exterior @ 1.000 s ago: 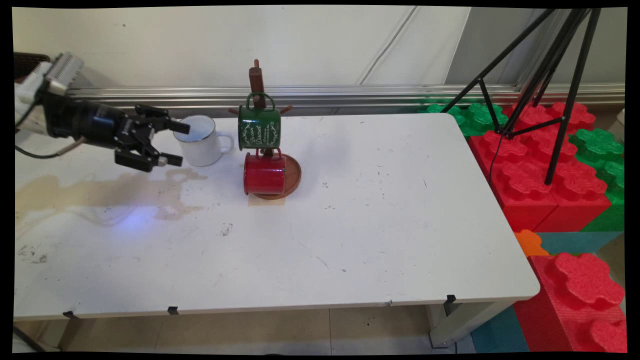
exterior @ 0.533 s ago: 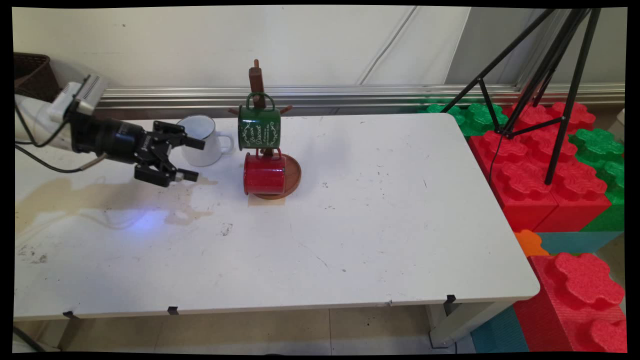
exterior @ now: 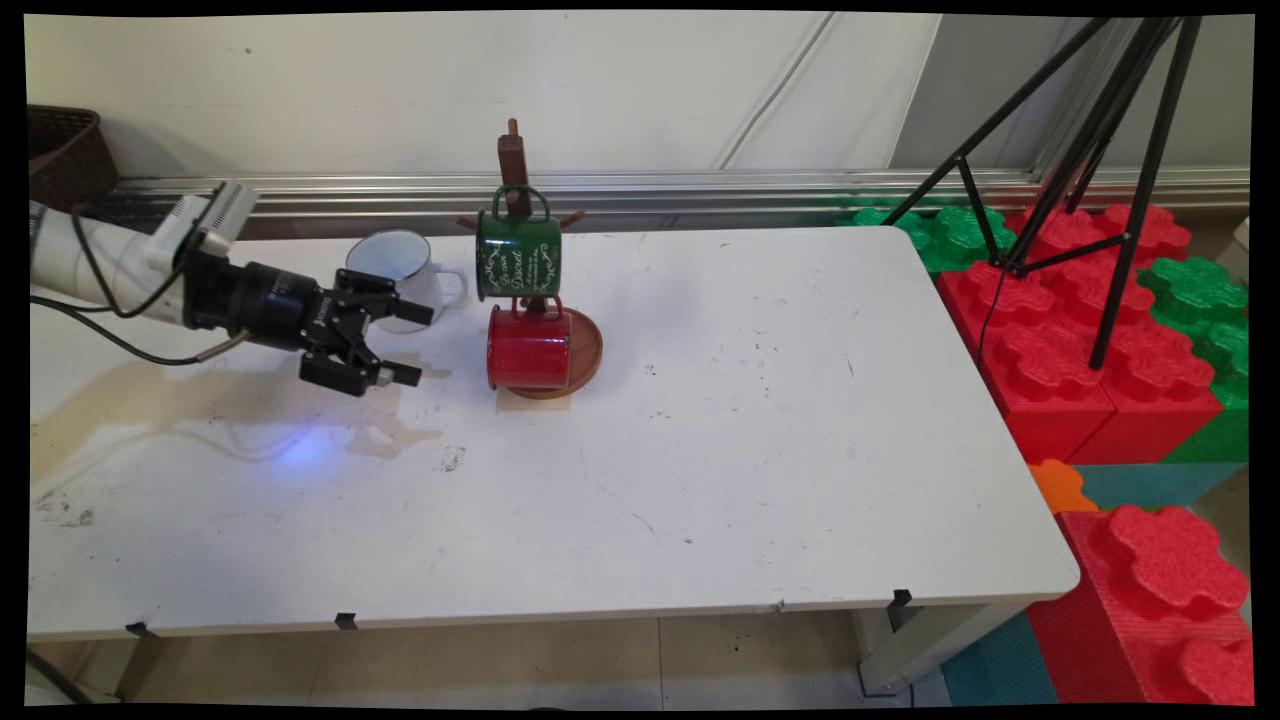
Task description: Pick up the red mug from the rack
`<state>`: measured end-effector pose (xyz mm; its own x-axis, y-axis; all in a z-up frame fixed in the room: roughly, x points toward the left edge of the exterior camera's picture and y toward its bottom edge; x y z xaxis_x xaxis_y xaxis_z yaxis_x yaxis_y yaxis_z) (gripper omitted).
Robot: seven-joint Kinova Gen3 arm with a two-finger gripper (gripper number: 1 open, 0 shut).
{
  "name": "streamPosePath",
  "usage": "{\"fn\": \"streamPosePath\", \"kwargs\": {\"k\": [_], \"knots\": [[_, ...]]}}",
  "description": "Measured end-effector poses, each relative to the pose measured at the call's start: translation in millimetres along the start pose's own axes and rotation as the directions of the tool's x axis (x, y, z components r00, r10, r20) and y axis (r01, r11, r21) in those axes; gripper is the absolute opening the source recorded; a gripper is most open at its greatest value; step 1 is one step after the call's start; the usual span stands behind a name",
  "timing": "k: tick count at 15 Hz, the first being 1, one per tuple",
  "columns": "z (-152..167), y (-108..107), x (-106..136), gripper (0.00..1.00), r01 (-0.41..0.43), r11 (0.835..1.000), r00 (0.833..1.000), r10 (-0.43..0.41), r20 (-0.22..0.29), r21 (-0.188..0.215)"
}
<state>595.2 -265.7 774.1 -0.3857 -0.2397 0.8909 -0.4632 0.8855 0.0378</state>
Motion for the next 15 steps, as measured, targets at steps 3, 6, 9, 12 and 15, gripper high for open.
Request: {"fn": "streamPosePath", "kwargs": {"k": [3,6,9,12,15], "knots": [[11.0,-1.5,-6.7,1.0,0.018,1.0,1.0,-0.018,0.002,-0.01],[20.6,-2.9,-11.9,1.0,0.038,0.999,0.999,-0.038,0.0,-0.016],[28.6,-4.0,-14.7,1.0,0.066,0.998,0.998,-0.066,-0.009,-0.018],[37.1,-4.4,-15.5,1.0,0.106,0.994,0.994,-0.107,-0.024,-0.022],[44.7,-4.7,-15.9,1.0,0.144,0.989,0.989,-0.145,-0.038,-0.025]]}}
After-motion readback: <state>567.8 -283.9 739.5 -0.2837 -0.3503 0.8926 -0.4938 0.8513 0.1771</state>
